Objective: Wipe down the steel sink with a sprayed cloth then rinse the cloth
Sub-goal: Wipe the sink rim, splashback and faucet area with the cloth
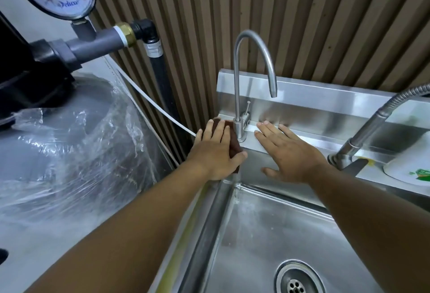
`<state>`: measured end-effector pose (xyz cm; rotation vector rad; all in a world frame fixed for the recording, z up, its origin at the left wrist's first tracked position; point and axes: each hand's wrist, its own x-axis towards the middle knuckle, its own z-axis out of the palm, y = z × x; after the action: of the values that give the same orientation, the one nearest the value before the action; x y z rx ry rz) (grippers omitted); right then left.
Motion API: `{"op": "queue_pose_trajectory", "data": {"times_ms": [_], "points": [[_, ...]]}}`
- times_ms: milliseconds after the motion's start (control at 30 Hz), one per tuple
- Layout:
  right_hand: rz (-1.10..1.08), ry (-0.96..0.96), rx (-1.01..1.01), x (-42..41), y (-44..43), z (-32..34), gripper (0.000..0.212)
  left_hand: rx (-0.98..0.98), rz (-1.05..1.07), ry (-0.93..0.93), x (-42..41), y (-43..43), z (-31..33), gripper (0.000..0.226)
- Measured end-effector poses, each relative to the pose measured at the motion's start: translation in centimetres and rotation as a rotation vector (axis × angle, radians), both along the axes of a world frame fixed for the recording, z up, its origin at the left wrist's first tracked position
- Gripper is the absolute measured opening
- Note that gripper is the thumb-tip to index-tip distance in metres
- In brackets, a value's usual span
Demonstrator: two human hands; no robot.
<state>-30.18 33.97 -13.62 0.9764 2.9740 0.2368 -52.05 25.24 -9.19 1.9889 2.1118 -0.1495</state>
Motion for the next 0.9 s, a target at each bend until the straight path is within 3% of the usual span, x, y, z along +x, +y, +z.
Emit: {"op": "queue_pose_trajectory", "data": {"times_ms": [100, 167, 300, 467, 600, 767, 900], "points": [[0.003, 0.013, -0.003, 0.0, -0.1, 0.0, 0.095, 0.066, 0.006, -0.097, -0.8, -3.2, -0.3, 0.074], [0.005, 0.015, -0.007, 0.0, -0.1, 0.2, 0.094, 0.11, 0.066, -0.136, -0.9, -4.3, -0.5, 0.074], [0.004, 0.019, -0.022, 0.0, -0.3, 0.3, 0.094, 0.12, 0.049, 0.011, 0.2, -2.2, -0.9, 0.071], [0.002, 0.027, -0.018, 0.0, -0.2, 0.3, 0.093, 0.097, 0.029, 0.059, 0.4, 0.6, -1.0, 0.07], [0.0, 0.027, -0.018, 0.1, -0.3, 0.3, 0.093, 0.153, -0.034, 0.055, 0.5, -3.7, -0.9, 0.065], [-0.001, 0.013, -0.004, 0.0, -0.2, 0.4, 0.093, 0.095, -0.059, 0.058, 0.2, -7.9, -0.6, 0.081], [0.006, 0.023, 0.004, 0.0, -0.2, 0.3, 0.092, 0.093, -0.034, 0.082, 0.1, -3.8, -0.8, 0.072]]}}
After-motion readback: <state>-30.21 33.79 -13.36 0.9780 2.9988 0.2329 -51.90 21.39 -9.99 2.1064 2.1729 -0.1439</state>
